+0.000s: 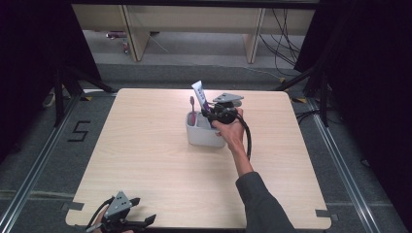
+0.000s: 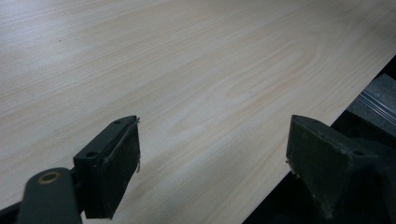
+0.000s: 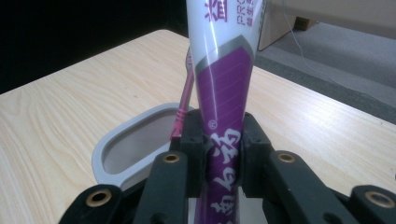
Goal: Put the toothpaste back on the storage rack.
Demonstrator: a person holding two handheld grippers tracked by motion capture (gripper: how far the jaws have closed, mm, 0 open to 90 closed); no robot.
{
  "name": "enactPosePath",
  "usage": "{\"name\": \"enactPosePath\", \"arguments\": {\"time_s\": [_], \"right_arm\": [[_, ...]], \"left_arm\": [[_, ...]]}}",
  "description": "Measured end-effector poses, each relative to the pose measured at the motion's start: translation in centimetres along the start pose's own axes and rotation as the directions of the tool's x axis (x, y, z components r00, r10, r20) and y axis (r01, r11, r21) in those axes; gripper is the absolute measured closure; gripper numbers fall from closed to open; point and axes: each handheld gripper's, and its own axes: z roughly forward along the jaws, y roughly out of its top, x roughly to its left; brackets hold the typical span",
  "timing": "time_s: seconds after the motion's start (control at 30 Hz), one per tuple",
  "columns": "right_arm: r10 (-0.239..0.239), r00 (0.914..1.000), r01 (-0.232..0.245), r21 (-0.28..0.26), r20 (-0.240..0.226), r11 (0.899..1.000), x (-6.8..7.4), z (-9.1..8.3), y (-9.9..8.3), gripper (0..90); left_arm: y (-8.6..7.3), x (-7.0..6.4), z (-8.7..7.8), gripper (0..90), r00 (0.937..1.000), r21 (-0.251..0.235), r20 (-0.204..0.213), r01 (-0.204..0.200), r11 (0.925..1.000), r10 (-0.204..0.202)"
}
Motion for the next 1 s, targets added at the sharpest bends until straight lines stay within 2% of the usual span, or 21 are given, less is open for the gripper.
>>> {"name": "enactPosePath", "arguments": {"time_s": [0.03, 0.1, 0.2, 0.23, 0.27, 0.3, 0.37, 0.43, 0.6, 0.63, 0.73, 0.77, 0.93, 0.97, 1.0], "right_arm": [[-0.002, 1.0000, 0.002, -0.016, 0.006, 1.000, 0.06, 0.13, -0.08, 75.9], [-0.014, 0.9999, 0.014, -0.002, 0.004, 1.000, 0.11, 0.05, -0.09, 75.8], [-0.016, 0.9999, 0.016, 0.004, 0.007, 1.000, 0.32, 0.08, -0.12, 75.8], [-0.023, 0.9997, 0.022, 0.014, 0.008, 1.000, 0.36, 0.01, -0.10, 75.8], [-0.025, 0.9997, 0.025, 0.020, 0.003, 0.999, 0.42, 0.03, -0.10, 75.7], [-0.044, 0.9988, 0.043, 0.027, 0.023, 0.999, 0.38, -0.10, -0.06, 75.7], [-0.030, 0.9996, 0.030, 0.030, 0.001, 0.999, 0.55, 0.07, -0.14, 75.7], [-0.029, 0.9994, 0.028, 0.048, 0.018, 0.998, 0.71, -0.02, -0.20, 75.6], [-0.068, 0.9973, 0.066, 0.055, 0.027, 0.996, 0.74, 0.26, -0.44, 75.4], [-0.058, 0.9980, 0.056, 0.065, 0.026, 0.996, 0.83, 0.26, -0.49, 75.4], [-0.069, 0.9974, 0.067, 0.069, 0.021, 0.995, 0.92, 0.36, -0.64, 75.1], [-0.096, 0.9947, 0.093, 0.073, 0.037, 0.993, 0.79, 0.29, -0.63, 75.0], [-0.123, 0.9920, 0.120, 0.077, 0.031, 0.990, 0.70, 0.39, -0.79, 73.9], [-0.093, 0.9949, 0.089, 0.089, 0.038, 0.992, 0.93, 0.28, -0.85, 73.8], [-0.111, 0.9928, 0.107, 0.098, 0.044, 0.989, 1.00, 0.31, -0.90, 73.7]], "left_arm": [[-0.01, 0.00, 0.01, 17.0, 1.0000, -0.001, 0.000, -0.001, 1.0000, 0.001], [-0.07, 0.03, 0.07, 17.0, 1.0000, -0.010, 0.000, -0.005, 0.9999, 0.005], [0.00, 0.03, 0.00, 17.0, 0.9999, 0.006, -0.004, -0.009, 0.9999, 0.009], [-0.08, -0.06, 0.04, 17.0, 1.0000, 0.006, 0.008, 0.004, 1.0000, -0.004], [-0.06, -0.03, 0.06, 17.0, 1.0000, -0.003, -0.001, -0.003, 1.0000, 0.003], [-0.04, 0.00, 0.05, 17.0, 1.0000, -0.002, -0.003, -0.005, 1.0000, 0.005], [-0.03, -0.08, 0.03, 17.0, 0.9999, 0.006, 0.007, 0.007, 1.0000, -0.007], [-0.06, -0.07, 0.05, 17.0, 0.9999, 0.005, 0.009, 0.006, 1.0000, -0.006], [-0.03, -0.10, 0.03, 17.0, 0.9999, 0.009, 0.008, 0.008, 0.9999, -0.008], [-0.03, -0.08, 0.03, 17.0, 1.0000, 0.009, 0.007, 0.007, 0.9999, -0.007], [-0.03, -0.08, 0.07, 17.0, 1.0000, 0.009, 0.001, 0.007, 0.9999, -0.007], [-0.02, -0.02, -0.01, 17.0, 1.0000, 0.020, 0.002, -0.004, 0.9998, 0.004], [-0.03, -0.13, 0.05, 17.0, 0.9999, 0.009, 0.008, 0.010, 0.9999, -0.010], [-0.03, -0.13, 0.05, 17.0, 0.9999, 0.010, 0.007, 0.010, 0.9999, -0.010], [-0.03, -0.13, 0.05, 17.0, 0.9999, 0.009, 0.008, 0.010, 0.9999, -0.010]]}}
